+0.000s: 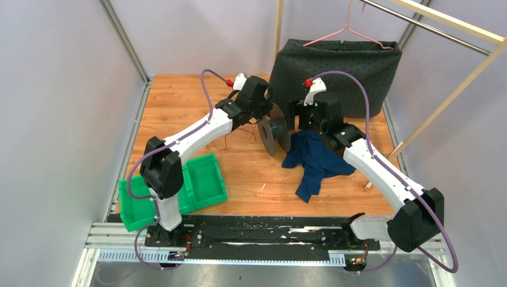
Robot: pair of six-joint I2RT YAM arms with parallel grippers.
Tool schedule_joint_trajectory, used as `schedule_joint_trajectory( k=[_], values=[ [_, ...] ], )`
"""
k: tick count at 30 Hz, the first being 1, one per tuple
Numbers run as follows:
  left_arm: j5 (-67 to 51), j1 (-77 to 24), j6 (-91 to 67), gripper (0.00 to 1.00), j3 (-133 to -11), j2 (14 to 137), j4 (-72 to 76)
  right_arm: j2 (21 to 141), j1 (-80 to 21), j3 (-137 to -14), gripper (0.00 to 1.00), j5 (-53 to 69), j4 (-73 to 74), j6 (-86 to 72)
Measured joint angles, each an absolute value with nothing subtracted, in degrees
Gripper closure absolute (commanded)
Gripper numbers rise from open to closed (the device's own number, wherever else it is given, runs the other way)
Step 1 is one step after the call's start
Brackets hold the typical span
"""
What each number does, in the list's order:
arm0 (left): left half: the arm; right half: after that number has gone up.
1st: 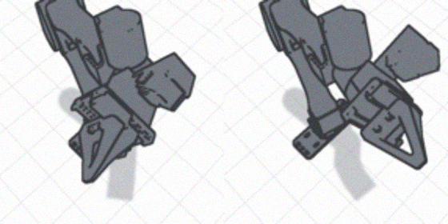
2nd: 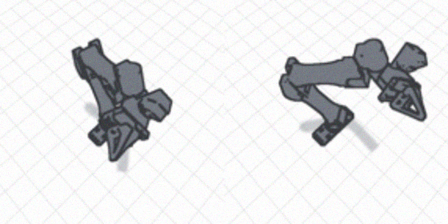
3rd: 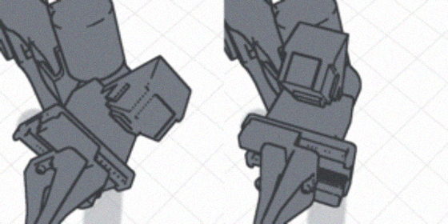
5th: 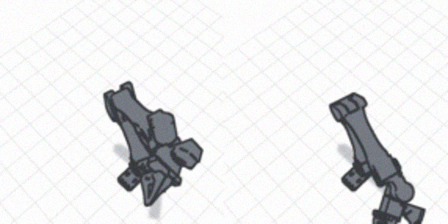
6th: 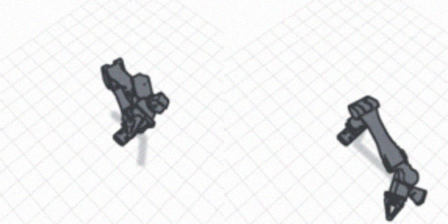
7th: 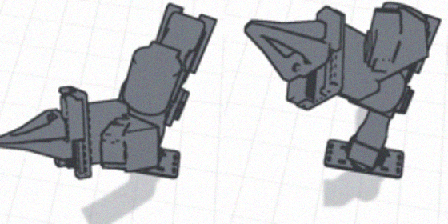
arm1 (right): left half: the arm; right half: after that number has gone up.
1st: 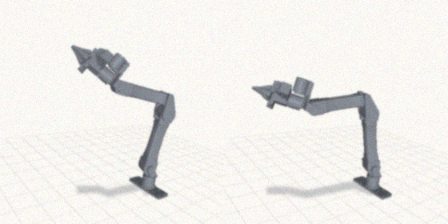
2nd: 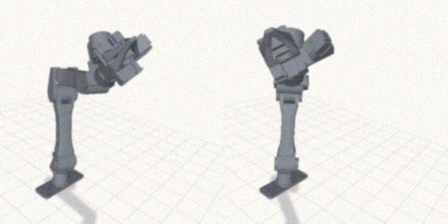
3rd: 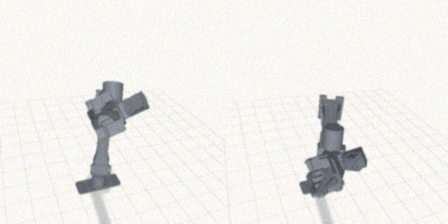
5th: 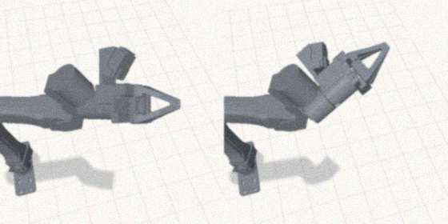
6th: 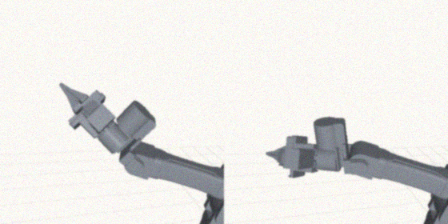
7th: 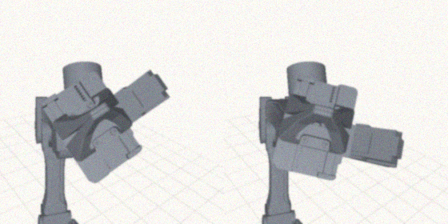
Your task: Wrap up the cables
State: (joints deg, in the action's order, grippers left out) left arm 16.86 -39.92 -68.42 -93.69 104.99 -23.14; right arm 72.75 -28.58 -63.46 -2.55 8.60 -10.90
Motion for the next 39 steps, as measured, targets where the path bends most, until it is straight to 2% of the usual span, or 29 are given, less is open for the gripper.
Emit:
schedule_joint_trajectory(
  k=[14,30,39],
  values=[
    [11.29,-38.79,-60.88,1.0,-92.9,102.96,-18.06,72.75,-28.42,-63.16,0.16,-2.39,8.4,-11.2],
    [6.07,-38.79,-54.7,1.0,-95.2,107.66,-19.35,74.83,-28.42,-63.18,0.17,2.59,6.63,-11.51],
    [4.49,-38.74,-55.7,1.0,-94.91,107.66,-19.4,76.79,-28.51,-62.06,0.25,3.42,4.51,-11.4]
  ],
)
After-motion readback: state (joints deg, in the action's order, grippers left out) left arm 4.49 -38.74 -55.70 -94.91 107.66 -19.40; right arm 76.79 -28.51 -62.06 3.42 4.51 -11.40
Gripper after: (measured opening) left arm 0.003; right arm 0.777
